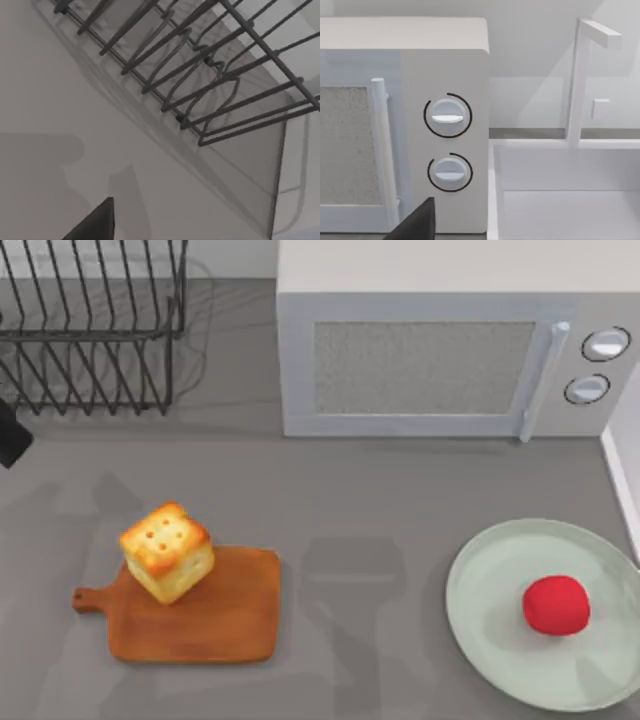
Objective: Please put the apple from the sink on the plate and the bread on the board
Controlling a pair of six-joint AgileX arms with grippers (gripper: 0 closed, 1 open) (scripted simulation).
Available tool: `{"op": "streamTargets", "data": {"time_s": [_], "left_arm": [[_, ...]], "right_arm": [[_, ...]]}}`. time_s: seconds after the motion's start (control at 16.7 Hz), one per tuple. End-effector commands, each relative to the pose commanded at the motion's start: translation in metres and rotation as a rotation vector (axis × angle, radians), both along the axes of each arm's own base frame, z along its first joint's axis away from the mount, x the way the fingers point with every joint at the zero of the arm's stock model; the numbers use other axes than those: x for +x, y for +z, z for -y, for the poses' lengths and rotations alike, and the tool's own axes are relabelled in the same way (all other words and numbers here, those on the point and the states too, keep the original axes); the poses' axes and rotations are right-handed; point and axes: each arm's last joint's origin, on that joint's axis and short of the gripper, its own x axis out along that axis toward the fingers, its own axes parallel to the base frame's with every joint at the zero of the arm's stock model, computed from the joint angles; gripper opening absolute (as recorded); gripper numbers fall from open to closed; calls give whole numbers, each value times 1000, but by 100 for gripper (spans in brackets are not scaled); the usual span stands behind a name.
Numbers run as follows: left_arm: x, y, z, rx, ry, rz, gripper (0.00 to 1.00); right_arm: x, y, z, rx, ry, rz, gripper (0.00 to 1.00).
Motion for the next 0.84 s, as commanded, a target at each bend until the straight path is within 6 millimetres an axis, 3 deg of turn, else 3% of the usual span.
{"op": "streamTargets", "data": {"time_s": [0.18, 0.36, 0.6, 0.84], "left_arm": [[-36, -19, -7, 293, -93, 180, 100], [-57, -42, -8, 534, -143, 321, 100], [-65, -63, -8, 725, -172, 437, 100], [-66, -67, -8, 760, -177, 461, 100]], "right_arm": [[0, 0, 0, 0, 0, 0, 100], [0, 0, 0, 0, 0, 0, 100], [0, 0, 0, 0, 0, 0, 100], [0, 0, 0, 0, 0, 0, 100]]}}
